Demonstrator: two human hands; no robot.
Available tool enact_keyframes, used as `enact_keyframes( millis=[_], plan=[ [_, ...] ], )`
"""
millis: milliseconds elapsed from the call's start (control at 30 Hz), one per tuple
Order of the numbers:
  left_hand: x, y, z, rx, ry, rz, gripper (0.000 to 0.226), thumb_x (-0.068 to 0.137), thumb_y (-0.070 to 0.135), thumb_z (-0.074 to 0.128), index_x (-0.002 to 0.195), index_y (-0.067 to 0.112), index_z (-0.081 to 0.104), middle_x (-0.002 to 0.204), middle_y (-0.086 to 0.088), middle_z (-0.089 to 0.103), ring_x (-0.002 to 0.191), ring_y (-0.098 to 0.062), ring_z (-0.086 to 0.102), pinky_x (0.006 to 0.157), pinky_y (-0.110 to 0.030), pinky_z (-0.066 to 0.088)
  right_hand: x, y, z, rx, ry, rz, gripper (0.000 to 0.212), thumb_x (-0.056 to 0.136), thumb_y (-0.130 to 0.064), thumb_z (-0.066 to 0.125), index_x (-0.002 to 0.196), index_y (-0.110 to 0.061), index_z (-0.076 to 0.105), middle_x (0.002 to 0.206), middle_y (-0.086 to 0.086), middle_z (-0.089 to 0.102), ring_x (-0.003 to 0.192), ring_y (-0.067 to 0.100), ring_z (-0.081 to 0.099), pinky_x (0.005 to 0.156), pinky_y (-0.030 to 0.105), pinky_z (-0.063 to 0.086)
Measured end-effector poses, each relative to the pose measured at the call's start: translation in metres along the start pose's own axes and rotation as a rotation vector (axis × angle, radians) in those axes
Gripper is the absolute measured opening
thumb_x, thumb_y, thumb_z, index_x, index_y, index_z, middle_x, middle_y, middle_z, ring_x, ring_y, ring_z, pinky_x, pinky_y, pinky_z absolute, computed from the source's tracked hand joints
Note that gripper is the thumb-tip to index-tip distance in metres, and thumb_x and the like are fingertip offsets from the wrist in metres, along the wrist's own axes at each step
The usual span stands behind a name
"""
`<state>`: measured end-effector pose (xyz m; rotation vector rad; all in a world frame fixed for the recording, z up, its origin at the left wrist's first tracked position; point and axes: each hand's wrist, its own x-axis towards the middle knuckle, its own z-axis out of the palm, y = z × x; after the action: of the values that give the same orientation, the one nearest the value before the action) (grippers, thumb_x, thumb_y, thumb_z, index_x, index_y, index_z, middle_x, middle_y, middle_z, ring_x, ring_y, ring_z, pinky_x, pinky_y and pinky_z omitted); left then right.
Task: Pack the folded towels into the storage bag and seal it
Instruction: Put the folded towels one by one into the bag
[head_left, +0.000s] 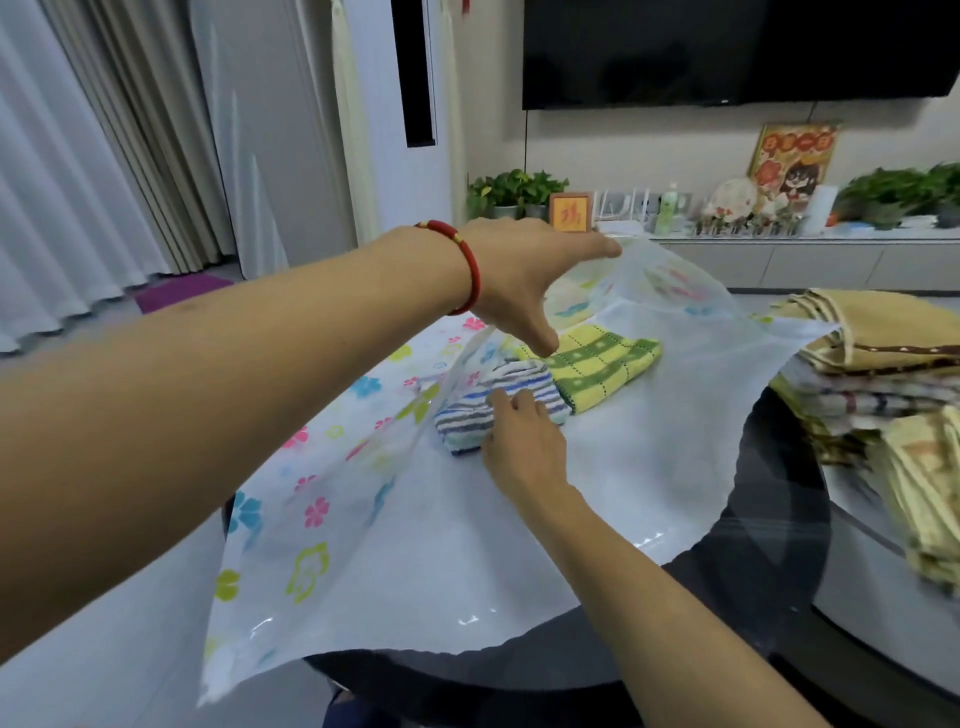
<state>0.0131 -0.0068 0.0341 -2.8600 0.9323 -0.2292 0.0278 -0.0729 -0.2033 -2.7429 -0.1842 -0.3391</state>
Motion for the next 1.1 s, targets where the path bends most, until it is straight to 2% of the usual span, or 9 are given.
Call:
enact_keyframes(
  millis=[233,367,433,533,633,767,900,1000,1100],
  plan=[
    [-0.002,0.002,-0.002,-0.015,-0.024,-0.004,0.109,0.067,0.049,0.082,0.153,0.041,0.016,0.135,-0.002,0.053,0.093,-0.018,0.042,0.084,-0.038,0.05,0.038,0.0,0.013,0.051,-0.312,-0.05,0.058,0.105,-0.035,0.039,0.161,-0.027,0.026,0.169,0.005,0.021,0.154,0.028,0.019,0.122,0.06,0.017],
    [-0.004,0.001,-0.003,-0.026,-0.025,-0.025,0.107,0.067,0.048,0.082,0.153,0.042,0.017,0.095,0.008,0.051,0.073,-0.011,0.048,0.07,-0.031,0.042,0.047,0.027,-0.005,0.136,-0.157,-0.085,0.048,0.099,-0.024,0.047,0.146,-0.021,0.051,0.149,0.008,0.052,0.136,0.031,0.049,0.109,0.049,0.043],
    [-0.005,0.001,-0.003,-0.046,-0.037,-0.031,0.107,0.067,0.047,0.082,0.152,0.043,0.017,0.083,0.011,0.044,0.072,-0.008,0.053,0.066,-0.033,0.046,0.047,0.05,-0.013,0.006,-0.089,0.02,0.041,0.098,-0.024,0.046,0.137,-0.019,0.057,0.142,0.008,0.055,0.134,0.031,0.049,0.11,0.052,0.039],
    [-0.005,0.002,0.0,-0.048,-0.044,-0.023,0.107,0.066,0.047,0.082,0.151,0.044,0.017,0.096,0.009,0.044,0.074,-0.013,0.052,0.062,-0.029,0.045,0.043,0.079,-0.023,-0.04,-0.28,0.077,0.052,0.103,-0.026,0.04,0.155,-0.025,0.037,0.165,0.006,0.029,0.153,0.024,0.023,0.122,0.062,0.012],
    [-0.007,0.007,0.008,-0.015,-0.022,-0.019,0.105,0.068,0.046,0.081,0.152,0.042,0.019,0.117,0.005,0.055,0.086,-0.018,0.046,0.068,-0.027,0.034,0.022,0.095,-0.041,0.031,-0.257,-0.016,0.054,0.105,-0.027,0.042,0.159,-0.026,0.034,0.17,0.007,0.024,0.155,0.025,0.025,0.125,0.052,0.017],
    [-0.009,0.021,0.017,-0.007,-0.011,0.0,0.107,0.07,0.047,0.082,0.154,0.041,0.016,0.155,0.006,0.038,0.13,-0.026,0.045,0.084,-0.03,0.037,-0.031,0.133,-0.084,0.019,-0.038,-0.146,0.039,0.102,-0.024,0.053,0.14,-0.023,0.06,0.151,0.002,0.052,0.126,0.026,0.059,0.103,0.044,0.051],
    [-0.01,0.037,0.026,0.038,-0.009,-0.007,0.107,0.068,0.052,0.082,0.152,0.043,0.017,0.157,0.007,0.036,0.133,-0.027,0.045,0.081,-0.033,0.039,-0.094,0.206,-0.138,-0.078,0.224,-0.154,0.017,0.091,-0.01,0.06,0.101,-0.01,0.074,0.112,0.006,0.069,0.086,0.034,0.068,0.07,0.045,0.057],
    [-0.009,0.048,0.031,0.077,-0.014,-0.029,0.106,0.067,0.055,0.081,0.15,0.045,0.016,0.154,0.006,0.041,0.128,-0.028,0.05,0.078,-0.037,0.045,-0.121,0.267,-0.181,-0.117,0.36,0.112,0.009,0.087,-0.008,0.062,0.087,-0.008,0.071,0.091,0.008,0.064,0.085,0.038,0.063,0.066,0.04,0.051],
    [-0.007,0.059,0.034,0.094,-0.038,-0.04,0.105,0.068,0.057,0.08,0.15,0.045,0.016,0.153,0.004,0.043,0.125,-0.03,0.051,0.079,-0.039,0.049,-0.128,0.328,-0.211,-0.161,0.303,0.531,0.02,0.091,-0.016,0.064,0.106,-0.018,0.077,0.12,0.016,0.067,0.112,0.04,0.06,0.09,0.046,0.052]
  ],
)
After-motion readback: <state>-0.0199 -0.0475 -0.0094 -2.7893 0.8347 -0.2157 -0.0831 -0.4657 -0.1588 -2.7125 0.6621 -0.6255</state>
